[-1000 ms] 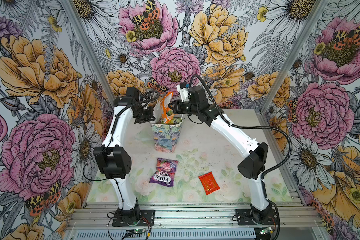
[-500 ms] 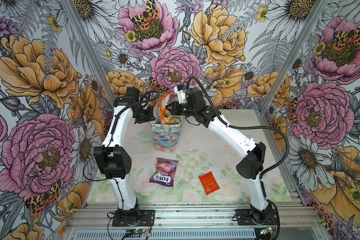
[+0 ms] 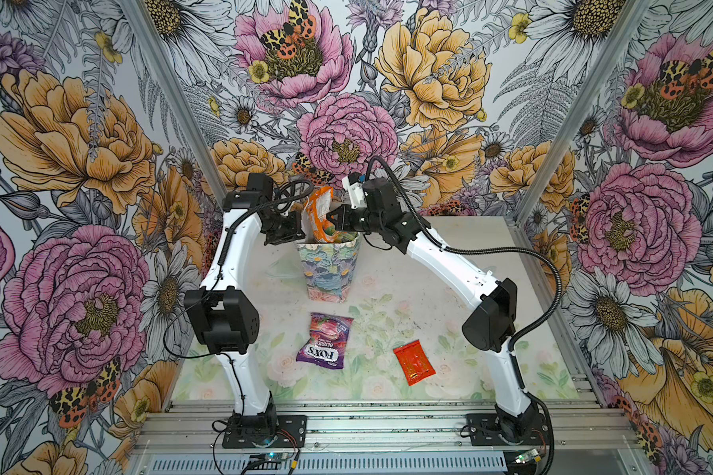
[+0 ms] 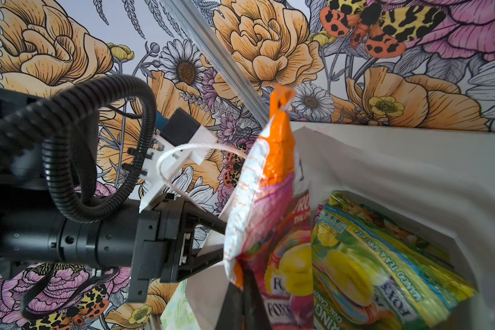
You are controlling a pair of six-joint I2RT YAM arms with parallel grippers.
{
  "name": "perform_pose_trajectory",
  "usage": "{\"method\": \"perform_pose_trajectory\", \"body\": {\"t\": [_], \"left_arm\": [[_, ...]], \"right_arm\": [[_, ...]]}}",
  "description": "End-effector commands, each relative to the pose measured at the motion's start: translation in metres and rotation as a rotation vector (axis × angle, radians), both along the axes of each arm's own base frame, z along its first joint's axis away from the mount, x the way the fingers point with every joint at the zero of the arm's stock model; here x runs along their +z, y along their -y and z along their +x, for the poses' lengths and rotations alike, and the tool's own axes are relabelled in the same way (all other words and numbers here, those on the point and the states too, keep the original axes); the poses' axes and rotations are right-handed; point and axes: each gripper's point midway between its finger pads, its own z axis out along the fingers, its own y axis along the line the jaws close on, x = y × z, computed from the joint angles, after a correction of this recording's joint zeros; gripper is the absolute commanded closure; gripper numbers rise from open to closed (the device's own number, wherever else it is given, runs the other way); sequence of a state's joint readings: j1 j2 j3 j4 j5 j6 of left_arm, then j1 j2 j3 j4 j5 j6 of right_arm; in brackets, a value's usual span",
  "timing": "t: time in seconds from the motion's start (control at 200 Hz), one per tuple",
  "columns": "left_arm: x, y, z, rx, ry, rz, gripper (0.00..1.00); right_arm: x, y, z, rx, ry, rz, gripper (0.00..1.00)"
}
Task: Place the snacks into the paper bag
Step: Place the snack in the paper bag.
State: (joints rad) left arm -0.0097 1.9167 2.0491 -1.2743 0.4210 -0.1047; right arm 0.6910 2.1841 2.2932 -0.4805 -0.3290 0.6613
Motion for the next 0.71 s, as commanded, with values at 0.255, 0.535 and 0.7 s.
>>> {"method": "perform_pose_trajectory", "body": {"t": [0.255,0.535,0.7], "left_arm": [[0.021,0.005,-0.001,-0.013,0.059,-0.047,1.00],[0.022,0.005,-0.001,-0.014,0.060,-0.050,1.00],[0.023,0.005,-0.002,-0.014,0.063,-0.049,1.00]], "right_arm": [[0.065,0.015,-0.022,-0.004,0.135,0.058,1.00],[0.062,0.014,-0.030,0.002,0.132,0.052,1.00],[0.051,0.010,-0.026,0.001,0.112,0.049,1.00]]}}
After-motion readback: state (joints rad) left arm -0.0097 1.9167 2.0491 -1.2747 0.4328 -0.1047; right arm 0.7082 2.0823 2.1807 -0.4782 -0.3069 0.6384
